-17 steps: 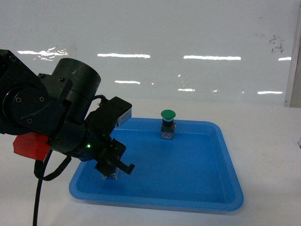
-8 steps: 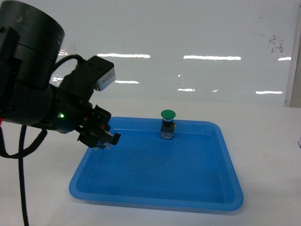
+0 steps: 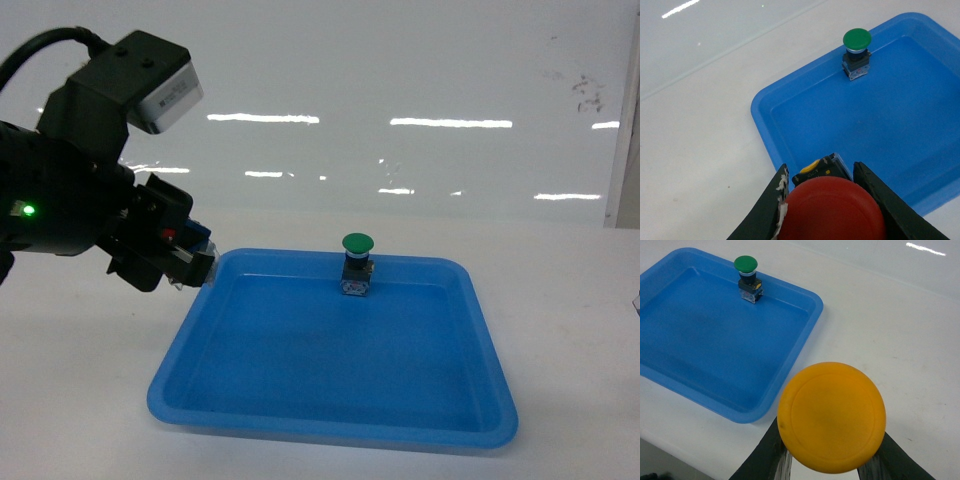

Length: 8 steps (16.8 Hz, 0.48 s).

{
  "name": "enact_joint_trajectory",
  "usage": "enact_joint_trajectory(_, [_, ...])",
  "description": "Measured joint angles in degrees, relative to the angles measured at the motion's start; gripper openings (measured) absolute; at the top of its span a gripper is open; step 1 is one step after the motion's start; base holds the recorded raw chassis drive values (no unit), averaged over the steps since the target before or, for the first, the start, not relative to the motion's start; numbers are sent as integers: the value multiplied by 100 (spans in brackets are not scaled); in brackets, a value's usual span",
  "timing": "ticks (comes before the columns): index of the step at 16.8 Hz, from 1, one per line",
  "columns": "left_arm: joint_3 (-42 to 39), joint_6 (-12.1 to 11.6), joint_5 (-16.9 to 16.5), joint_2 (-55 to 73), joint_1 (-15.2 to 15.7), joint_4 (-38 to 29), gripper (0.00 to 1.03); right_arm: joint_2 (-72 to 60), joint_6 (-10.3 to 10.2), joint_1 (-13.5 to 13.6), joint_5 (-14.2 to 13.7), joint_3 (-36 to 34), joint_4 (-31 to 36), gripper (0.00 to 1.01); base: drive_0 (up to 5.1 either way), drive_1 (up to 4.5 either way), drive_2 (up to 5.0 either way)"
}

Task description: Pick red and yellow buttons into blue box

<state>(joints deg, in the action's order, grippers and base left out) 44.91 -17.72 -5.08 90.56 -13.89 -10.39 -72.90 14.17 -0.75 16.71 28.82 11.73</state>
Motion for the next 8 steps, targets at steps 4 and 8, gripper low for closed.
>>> enact_joint_trajectory(4, [-649, 197, -245, -1447, 28, 52, 32, 0, 0, 0, 0, 0, 0, 27, 0, 0, 0])
enact_joint_trajectory(8, [-1180, 385, -435, -2391, 170, 240, 32, 0, 0, 0, 0, 0, -2, 27, 0, 0, 0])
